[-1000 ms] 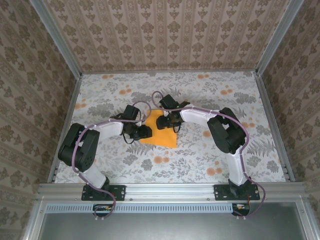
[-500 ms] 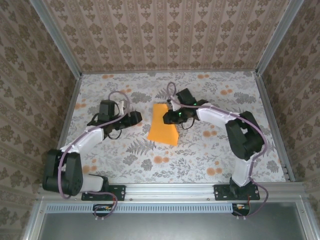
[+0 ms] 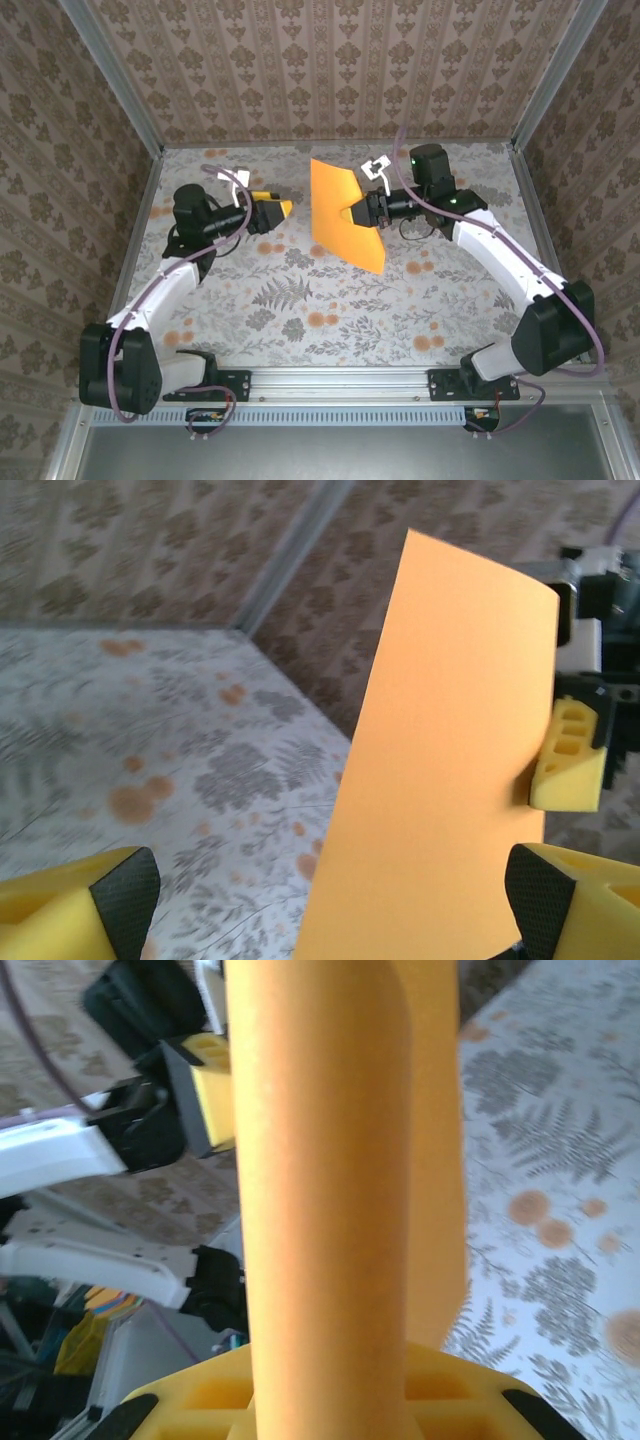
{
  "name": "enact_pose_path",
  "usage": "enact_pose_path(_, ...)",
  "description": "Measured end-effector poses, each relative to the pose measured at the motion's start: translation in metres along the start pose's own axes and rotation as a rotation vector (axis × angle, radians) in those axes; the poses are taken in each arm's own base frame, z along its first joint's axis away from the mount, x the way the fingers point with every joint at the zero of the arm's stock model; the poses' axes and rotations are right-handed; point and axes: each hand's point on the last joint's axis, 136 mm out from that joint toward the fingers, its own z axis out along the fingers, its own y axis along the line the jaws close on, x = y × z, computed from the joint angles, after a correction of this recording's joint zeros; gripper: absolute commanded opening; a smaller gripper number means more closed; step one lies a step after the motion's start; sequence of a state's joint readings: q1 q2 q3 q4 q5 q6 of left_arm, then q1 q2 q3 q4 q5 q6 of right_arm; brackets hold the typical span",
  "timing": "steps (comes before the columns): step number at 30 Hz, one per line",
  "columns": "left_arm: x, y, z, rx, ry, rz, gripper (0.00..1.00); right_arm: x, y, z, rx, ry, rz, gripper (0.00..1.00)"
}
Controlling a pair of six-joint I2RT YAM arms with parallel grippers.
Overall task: Fold a paper plane with a square sheet of paper (fold left side to right side)
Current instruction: Pick up the square sheet of paper from the center of the table, then place a square sheet of paper at the center of the table.
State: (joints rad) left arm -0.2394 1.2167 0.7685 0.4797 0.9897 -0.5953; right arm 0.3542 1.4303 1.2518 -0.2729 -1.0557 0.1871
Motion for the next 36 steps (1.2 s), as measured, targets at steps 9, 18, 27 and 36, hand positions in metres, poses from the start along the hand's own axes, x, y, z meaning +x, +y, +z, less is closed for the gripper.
enact_pose_path(9, -0.002, -0.070, 0.027, 0.272, 0.089, 0.114, 0.85, -0.007, 0.042, -0.011, -0.094, -0.008, -0.074, 0.24)
enact_pose_path(18, 0.004, -0.090, 0.039, 0.349, 0.145, 0.137, 0.18, -0.006, 0.036, -0.011, -0.064, -0.006, -0.080, 0.31)
enact_pose_path(27, 0.021, -0.061, 0.045, 0.220, 0.186, 0.061, 0.00, -0.008, -0.039, -0.039, 0.365, -0.055, -0.017, 0.69)
enact_pose_path(36, 0.102, 0.034, 0.064, -0.036, 0.354, -0.234, 0.00, 0.036, -0.123, -0.084, 0.831, -0.016, 0.142, 0.84)
